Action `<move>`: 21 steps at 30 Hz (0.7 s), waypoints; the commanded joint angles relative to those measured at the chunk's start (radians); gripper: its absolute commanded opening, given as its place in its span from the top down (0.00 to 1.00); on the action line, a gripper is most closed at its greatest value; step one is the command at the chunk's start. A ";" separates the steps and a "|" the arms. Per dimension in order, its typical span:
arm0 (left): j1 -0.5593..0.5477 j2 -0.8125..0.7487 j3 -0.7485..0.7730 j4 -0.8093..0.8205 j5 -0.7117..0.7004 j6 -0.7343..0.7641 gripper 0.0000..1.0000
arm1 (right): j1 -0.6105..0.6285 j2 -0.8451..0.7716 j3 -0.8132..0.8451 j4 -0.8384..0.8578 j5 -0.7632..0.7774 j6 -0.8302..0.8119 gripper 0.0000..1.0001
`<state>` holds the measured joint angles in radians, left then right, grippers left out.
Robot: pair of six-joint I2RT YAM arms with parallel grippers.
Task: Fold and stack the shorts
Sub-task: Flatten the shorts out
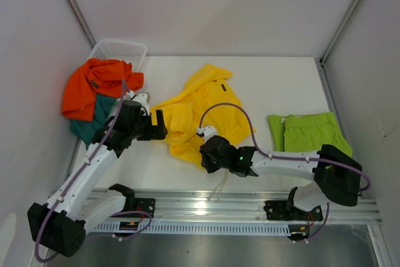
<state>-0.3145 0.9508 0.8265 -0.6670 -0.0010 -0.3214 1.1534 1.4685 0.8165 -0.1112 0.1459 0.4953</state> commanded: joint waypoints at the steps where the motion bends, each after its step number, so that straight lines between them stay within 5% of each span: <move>1: -0.127 -0.052 -0.032 0.069 0.104 -0.004 0.01 | -0.009 -0.060 -0.063 -0.050 0.049 -0.012 0.97; 14: -0.429 0.014 -0.023 0.107 -0.079 -0.093 0.01 | 0.002 -0.353 -0.187 -0.179 0.076 0.020 0.98; 21: -0.506 0.080 -0.082 0.297 -0.142 -0.096 0.02 | -0.006 -0.409 -0.198 -0.240 0.057 0.014 0.96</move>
<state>-0.8154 1.0195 0.7727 -0.4980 -0.0826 -0.4000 1.1500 1.0801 0.6182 -0.3157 0.1982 0.5041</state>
